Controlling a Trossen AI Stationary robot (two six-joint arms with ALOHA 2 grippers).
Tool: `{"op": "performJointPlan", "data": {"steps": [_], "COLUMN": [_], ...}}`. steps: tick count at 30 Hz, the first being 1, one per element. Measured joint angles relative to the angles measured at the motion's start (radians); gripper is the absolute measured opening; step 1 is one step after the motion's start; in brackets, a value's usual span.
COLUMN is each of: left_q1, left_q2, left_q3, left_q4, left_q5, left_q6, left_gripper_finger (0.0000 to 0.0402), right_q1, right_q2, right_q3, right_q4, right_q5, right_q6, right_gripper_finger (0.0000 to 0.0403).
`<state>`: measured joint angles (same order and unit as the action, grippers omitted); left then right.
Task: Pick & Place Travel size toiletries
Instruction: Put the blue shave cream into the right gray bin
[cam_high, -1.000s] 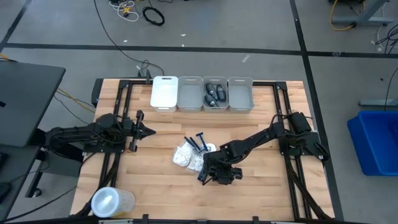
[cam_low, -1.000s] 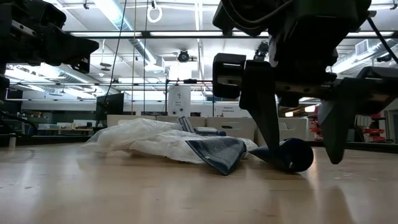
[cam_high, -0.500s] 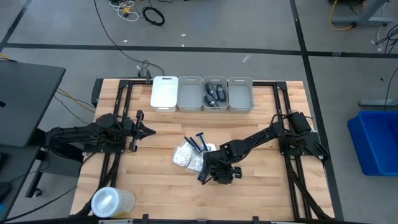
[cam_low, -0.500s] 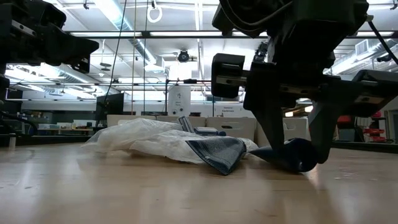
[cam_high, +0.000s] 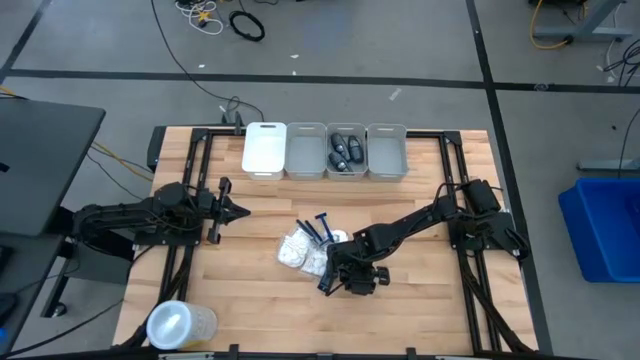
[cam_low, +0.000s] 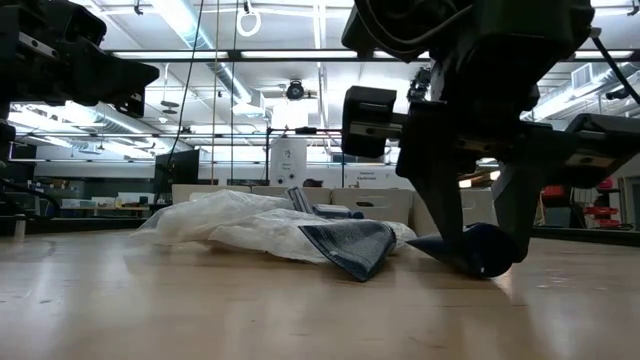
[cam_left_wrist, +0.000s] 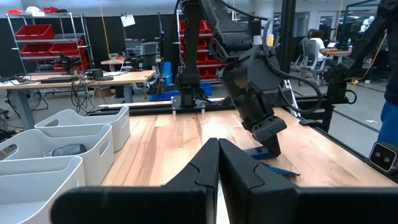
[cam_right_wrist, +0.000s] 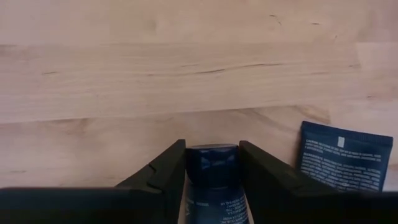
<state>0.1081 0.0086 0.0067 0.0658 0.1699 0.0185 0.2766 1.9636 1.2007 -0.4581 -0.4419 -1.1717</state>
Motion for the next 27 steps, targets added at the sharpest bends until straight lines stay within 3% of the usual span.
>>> {"op": "performJointPlan", "data": {"steps": [10,27], "left_q1": [0.0,0.0], "left_q2": [0.0,0.0], "left_q3": [0.0,0.0], "left_q4": [0.0,0.0], "left_q5": [0.0,0.0], "left_q6": [0.0,0.0], "left_gripper_finger": [0.0016,0.0016], "right_q1": [-0.003,-0.003], "right_q2": [-0.011,-0.134], "right_q3": [0.0,-0.001], "right_q4": [-0.03,-0.047], "right_q5": [0.006,0.001], "right_q6": [0.0,0.002], "right_gripper_finger": [0.0137,0.0131]}}
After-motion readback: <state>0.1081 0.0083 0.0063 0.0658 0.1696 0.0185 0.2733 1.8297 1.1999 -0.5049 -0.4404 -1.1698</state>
